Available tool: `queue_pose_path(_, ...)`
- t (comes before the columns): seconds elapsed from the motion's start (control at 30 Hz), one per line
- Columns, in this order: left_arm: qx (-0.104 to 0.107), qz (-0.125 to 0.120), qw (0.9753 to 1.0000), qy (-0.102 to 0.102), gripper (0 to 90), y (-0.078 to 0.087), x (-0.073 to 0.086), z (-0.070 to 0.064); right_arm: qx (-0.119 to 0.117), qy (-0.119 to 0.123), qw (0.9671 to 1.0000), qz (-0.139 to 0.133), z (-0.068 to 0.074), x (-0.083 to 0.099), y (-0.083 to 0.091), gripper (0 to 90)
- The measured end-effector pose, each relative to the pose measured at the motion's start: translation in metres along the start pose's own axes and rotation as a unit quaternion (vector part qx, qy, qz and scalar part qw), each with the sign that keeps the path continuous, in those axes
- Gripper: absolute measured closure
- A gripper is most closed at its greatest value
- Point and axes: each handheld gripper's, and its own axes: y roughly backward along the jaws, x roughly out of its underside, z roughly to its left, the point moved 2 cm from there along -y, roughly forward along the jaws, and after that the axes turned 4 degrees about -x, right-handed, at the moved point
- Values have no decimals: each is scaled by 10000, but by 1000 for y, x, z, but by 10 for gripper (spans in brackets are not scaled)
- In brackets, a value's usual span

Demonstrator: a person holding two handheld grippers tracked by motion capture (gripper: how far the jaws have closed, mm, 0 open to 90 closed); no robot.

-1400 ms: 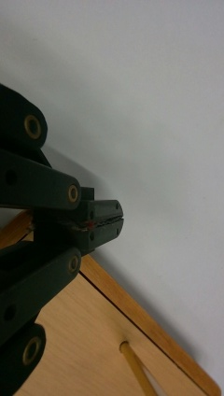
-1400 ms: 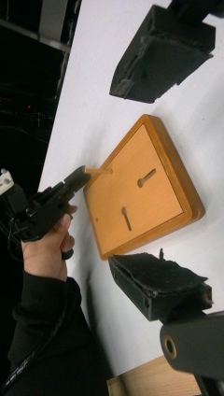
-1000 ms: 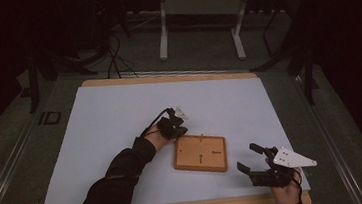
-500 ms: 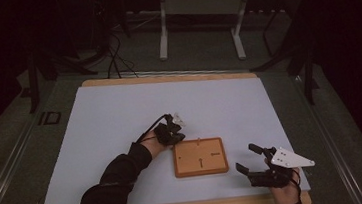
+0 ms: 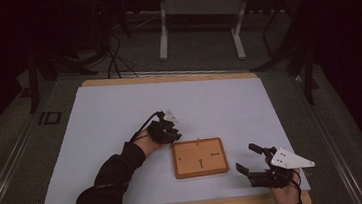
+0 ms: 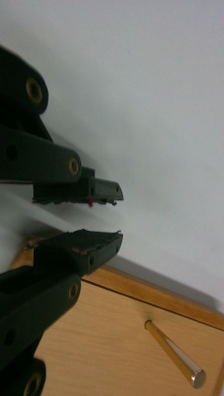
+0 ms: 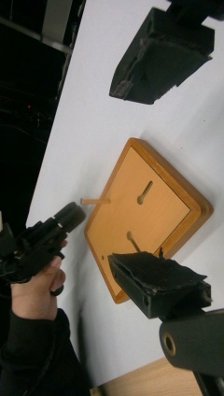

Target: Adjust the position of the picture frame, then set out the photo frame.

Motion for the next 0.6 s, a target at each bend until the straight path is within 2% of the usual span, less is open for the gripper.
queue_pose_path(0.1, 36, -77, 9999, 101, 694, 9, 1, 4, -17, -28, 10000, -6, 0, 0, 0, 165)
queue_pose_path(0.23, 90, -232, 9996, 108, 666, 22, 0, 0, -22, -57, 10000, -22, -1, 0, 0, 165)
queue_pose_path(0.27, 82, -258, 9996, 54, 665, 26, 0, -1, -21, -70, 10000, -27, -1, 0, 0, 165)
queue_pose_path(0.4, 301, -425, 9986, 7, 597, 36, -4, -10, -24, -64, 10000, -17, 0, 0, 0, 165)
queue_pose_path(0.53, 516, -513, 9972, -173, 569, 39, -4, -23, 32, -16, 10000, -17, 0, -1, 0, 164)
queue_pose_path(0.6, 523, -519, 9971, -202, 569, 39, -4, -26, 79, 11, 10000, -36, 1, -1, 0, 164)
